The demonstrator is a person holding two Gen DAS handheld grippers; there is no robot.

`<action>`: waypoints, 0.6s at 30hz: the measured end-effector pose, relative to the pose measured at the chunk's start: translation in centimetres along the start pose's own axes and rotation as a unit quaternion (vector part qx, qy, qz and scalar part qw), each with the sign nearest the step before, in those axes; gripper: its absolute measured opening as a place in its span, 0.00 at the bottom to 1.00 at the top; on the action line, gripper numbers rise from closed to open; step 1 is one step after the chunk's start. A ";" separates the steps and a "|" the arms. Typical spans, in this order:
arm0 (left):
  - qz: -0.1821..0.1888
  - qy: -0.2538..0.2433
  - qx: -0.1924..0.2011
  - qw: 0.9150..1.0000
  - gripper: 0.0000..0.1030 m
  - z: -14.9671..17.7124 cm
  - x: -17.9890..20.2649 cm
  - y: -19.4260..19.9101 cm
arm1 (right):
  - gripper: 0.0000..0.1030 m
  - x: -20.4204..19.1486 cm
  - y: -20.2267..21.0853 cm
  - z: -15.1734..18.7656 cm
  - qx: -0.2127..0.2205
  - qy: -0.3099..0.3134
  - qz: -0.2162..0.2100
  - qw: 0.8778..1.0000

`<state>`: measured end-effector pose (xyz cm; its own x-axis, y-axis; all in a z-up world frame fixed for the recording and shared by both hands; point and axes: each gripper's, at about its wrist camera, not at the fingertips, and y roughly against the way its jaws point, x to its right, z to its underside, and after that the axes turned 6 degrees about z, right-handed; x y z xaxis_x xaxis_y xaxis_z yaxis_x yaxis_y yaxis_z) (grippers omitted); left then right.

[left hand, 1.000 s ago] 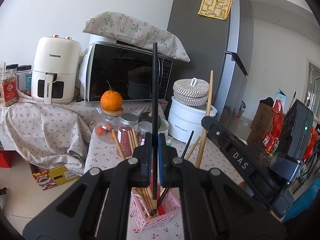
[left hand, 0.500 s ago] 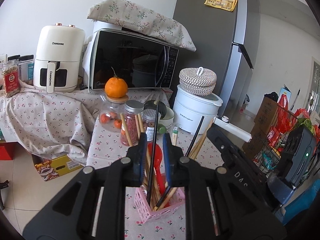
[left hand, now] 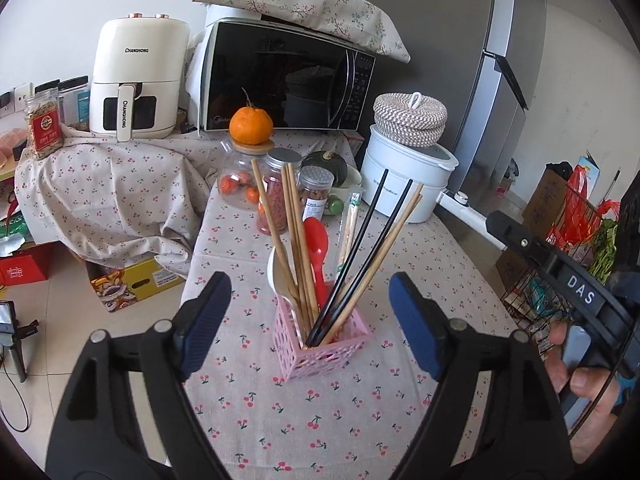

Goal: Organize utensils

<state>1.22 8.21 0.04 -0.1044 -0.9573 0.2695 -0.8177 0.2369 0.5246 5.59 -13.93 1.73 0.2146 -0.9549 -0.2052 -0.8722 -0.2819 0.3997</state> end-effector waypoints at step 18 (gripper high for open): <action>-0.086 0.011 -0.069 0.994 0.99 2.8 4.0 1.4 | 1.00 3.0 6.0 2.2 -0.097 0.066 0.070 0.991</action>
<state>-1.94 4.24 -0.45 0.0433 -0.9820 0.1838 -0.7374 0.0927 0.6691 0.02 -18.33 1.57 0.1649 -0.9861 -0.0218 -0.7994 -0.1466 0.5826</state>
